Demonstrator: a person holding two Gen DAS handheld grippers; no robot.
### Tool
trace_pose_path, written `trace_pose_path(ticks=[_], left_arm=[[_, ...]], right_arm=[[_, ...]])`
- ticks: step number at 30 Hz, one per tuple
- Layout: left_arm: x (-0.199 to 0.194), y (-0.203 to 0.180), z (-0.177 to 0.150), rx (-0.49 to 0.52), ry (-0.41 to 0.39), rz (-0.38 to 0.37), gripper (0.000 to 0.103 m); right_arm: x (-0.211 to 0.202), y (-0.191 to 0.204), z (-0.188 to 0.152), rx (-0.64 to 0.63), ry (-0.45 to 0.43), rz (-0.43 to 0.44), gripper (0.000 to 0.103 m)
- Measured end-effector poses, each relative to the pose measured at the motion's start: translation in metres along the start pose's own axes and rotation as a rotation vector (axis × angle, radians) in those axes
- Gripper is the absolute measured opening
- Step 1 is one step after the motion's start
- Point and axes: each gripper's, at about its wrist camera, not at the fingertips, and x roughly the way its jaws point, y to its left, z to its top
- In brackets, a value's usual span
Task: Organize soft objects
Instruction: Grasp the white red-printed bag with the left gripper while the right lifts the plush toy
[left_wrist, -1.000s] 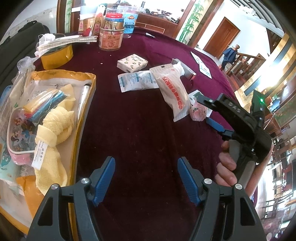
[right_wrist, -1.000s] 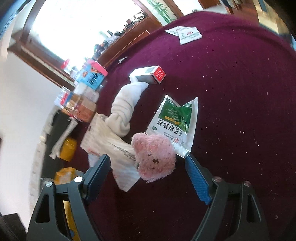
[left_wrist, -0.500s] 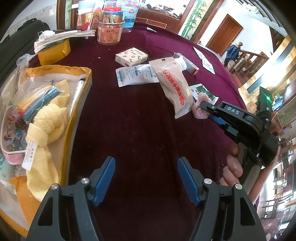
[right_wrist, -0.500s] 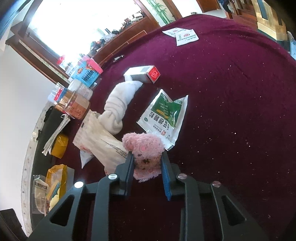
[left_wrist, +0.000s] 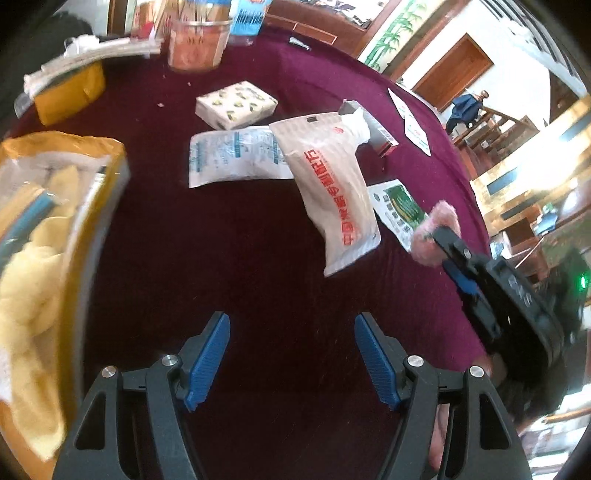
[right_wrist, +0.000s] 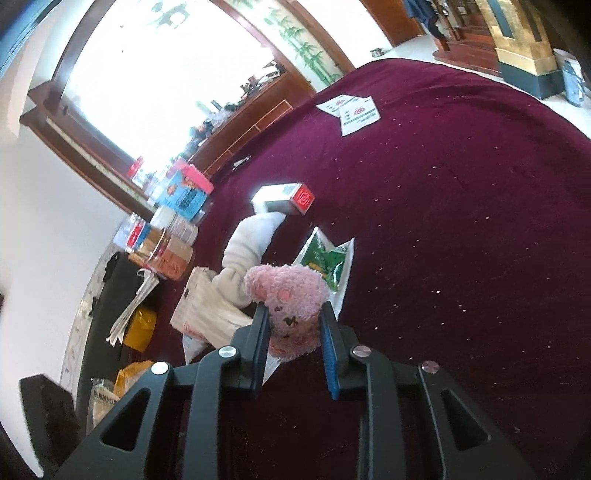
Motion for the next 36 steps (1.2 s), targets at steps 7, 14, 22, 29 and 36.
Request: trace_pose_path(ticks=[7, 14, 22, 29, 36], left_arm=[[0.016, -0.008, 0.023, -0.066, -0.017, -0.005, 0.074], [0.034, -0.027, 0.044, -0.086, -0.051, 0.011, 0.076], [0.057, -0.037, 0.059, -0.081, -0.095, 0.066, 0.073], [0.054, -0.033, 0.058, -0.054, -0.124, 0.121, 0.044], [0.029, -0.024, 0.045, -0.022, -0.112, 0.058, 0.025]], right_arm=[[0.002, -0.006, 0.002, 0.032, 0.001, -0.014, 0.024], [0.003, -0.012, 0.002, 0.055, 0.008, -0.026, 0.024], [0.006, -0.016, 0.003, 0.079, 0.018, -0.033, 0.025], [0.008, -0.017, 0.003, 0.081, 0.025, -0.036, 0.025], [0.010, -0.016, 0.003, 0.077, 0.029, -0.037, 0.025]])
